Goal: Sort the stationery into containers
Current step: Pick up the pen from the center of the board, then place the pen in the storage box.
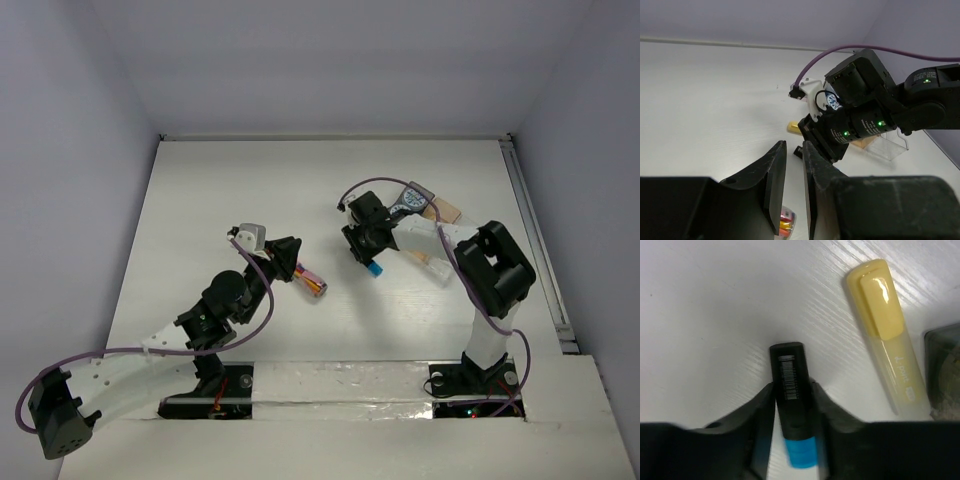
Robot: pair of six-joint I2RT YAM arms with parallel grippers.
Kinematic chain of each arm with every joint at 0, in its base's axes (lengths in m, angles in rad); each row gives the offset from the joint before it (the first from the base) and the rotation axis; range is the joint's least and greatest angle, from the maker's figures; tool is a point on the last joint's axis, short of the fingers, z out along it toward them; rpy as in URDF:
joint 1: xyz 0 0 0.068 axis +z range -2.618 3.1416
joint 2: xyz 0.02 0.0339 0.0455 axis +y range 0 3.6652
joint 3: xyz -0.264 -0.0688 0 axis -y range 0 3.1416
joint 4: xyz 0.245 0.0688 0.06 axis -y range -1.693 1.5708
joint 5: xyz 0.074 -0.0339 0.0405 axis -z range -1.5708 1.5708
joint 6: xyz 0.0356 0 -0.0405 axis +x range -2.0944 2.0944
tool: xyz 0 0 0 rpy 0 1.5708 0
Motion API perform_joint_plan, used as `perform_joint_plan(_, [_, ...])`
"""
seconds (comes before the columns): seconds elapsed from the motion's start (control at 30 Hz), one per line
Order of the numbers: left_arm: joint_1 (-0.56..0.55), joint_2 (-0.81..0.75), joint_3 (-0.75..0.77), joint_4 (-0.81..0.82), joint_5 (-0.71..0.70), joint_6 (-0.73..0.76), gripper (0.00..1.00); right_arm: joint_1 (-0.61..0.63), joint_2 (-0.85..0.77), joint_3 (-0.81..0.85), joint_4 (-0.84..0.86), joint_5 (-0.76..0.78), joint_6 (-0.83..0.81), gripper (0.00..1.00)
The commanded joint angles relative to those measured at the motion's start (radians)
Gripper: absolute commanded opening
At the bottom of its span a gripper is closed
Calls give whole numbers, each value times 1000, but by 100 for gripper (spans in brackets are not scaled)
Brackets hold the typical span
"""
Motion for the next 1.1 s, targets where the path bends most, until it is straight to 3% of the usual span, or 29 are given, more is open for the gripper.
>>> perform_joint_plan(0.0, [5,5,-7,41,-7,0,16,2,-26,-26,25,17,13,27])
perform_joint_plan(0.17, [5,6,-16,64,-1,4,17,2,-165,-32,82,70,94,14])
perform_joint_plan(0.37, [5,3,-18,53,13,-3,17,-42,-302,-52,148,282,219,12])
perform_joint_plan(0.63, [5,11,-18,47,9,-7,17,-327,-530,-276,318,436,452,9])
perform_joint_plan(1.07, [5,12,-26,50,15,-10,17,-414,-489,-312,341,448,528,13])
